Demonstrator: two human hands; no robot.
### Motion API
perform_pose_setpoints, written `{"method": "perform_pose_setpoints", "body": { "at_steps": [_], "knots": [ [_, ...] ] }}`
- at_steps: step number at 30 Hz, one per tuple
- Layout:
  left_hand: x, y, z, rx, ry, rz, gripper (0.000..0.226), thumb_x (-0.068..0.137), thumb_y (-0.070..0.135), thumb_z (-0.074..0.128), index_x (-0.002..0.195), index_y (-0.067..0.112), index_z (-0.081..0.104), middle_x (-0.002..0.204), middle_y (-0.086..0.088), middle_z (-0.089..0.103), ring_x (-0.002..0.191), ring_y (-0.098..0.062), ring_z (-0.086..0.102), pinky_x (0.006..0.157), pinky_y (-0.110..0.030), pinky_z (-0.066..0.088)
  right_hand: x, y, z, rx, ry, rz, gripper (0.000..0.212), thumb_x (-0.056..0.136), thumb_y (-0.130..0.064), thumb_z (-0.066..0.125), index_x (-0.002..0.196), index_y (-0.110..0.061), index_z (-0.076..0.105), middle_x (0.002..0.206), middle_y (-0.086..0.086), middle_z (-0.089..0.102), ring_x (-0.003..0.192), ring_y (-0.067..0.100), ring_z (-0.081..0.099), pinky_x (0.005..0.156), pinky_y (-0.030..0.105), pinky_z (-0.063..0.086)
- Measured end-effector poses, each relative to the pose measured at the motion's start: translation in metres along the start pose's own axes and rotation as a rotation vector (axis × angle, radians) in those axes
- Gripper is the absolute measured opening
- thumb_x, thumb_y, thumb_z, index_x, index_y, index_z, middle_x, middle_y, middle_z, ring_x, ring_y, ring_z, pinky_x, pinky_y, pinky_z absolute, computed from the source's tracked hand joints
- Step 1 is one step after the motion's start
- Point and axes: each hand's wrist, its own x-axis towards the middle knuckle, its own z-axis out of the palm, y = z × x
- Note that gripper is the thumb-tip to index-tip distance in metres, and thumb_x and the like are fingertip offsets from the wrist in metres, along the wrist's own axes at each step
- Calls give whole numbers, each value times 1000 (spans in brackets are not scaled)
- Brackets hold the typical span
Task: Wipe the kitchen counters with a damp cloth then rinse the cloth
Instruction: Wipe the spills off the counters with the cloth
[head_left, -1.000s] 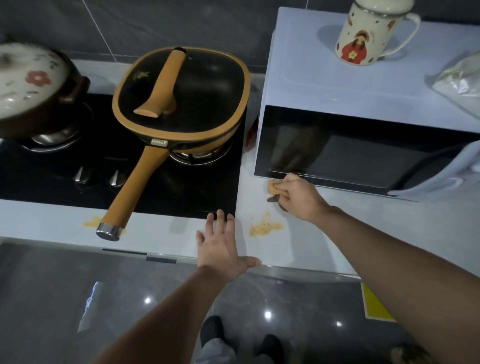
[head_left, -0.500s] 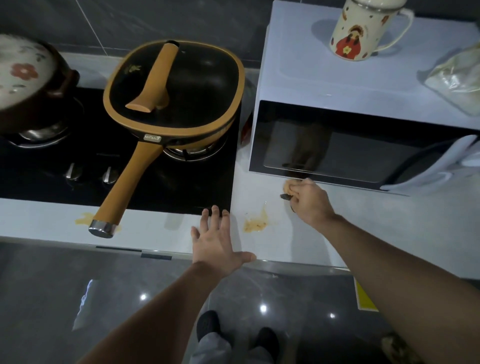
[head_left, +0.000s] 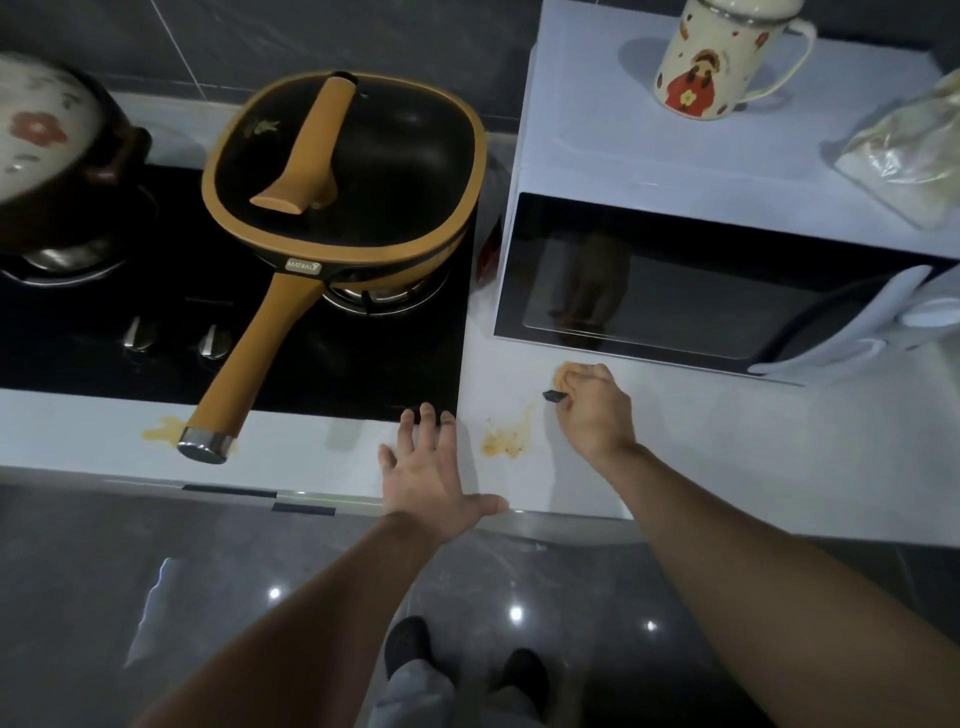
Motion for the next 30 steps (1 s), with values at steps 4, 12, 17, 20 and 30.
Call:
{"method": "perform_pose_setpoints", "body": {
  "at_steps": [4, 12, 17, 20, 30],
  "knots": [
    [0, 0, -1, 17, -4, 3, 127, 67, 85, 57, 156, 18, -4, 164, -7, -8, 150, -31, -11, 120, -57, 13, -34, -29, 27, 102, -157, -94, 35, 82, -3, 51, 105, -18, 72, 123, -9, 53, 105, 7, 60, 98, 6, 35],
    [-5, -31, -16, 81, -14, 74, 124, 72, 74, 66, 156, 20, -6, 164, -8, -15, 151, -29, -12, 123, -50, 6, -10, -12, -10, -33, -7, 0, 31, 78, 1, 47, 83, -26, 59, 104, -1, 58, 96, 14, 55, 92, 28, 48],
    [-10, -43, -11, 223, -93, 65, 132, 70, 76, 65, 154, 15, -16, 162, -11, -22, 149, -33, -19, 122, -54, -2, -41, -36, 17, 87, -80, -51, 38, 82, 8, 46, 102, -14, 71, 117, -9, 53, 94, -3, 51, 84, -9, 26],
    [-8, -36, -13, 178, -60, 50, 130, 69, 75, 67, 155, 14, -11, 164, -11, -16, 150, -33, -15, 122, -53, 0, -51, -45, 25, 111, -179, -83, 31, 82, 3, 47, 95, -10, 71, 111, -13, 50, 96, 0, 51, 91, 1, 32],
    [-15, -6, -27, -416, 187, 97, 57, 83, 50, 66, 131, 23, 54, 127, 2, 56, 120, -18, 50, 101, -32, 43, -54, -24, -25, 770, -40, 438, 46, 79, -44, 78, 71, 0, 66, 56, 5, 57, 50, 15, 50, 51, 27, 45]
  ]
}}
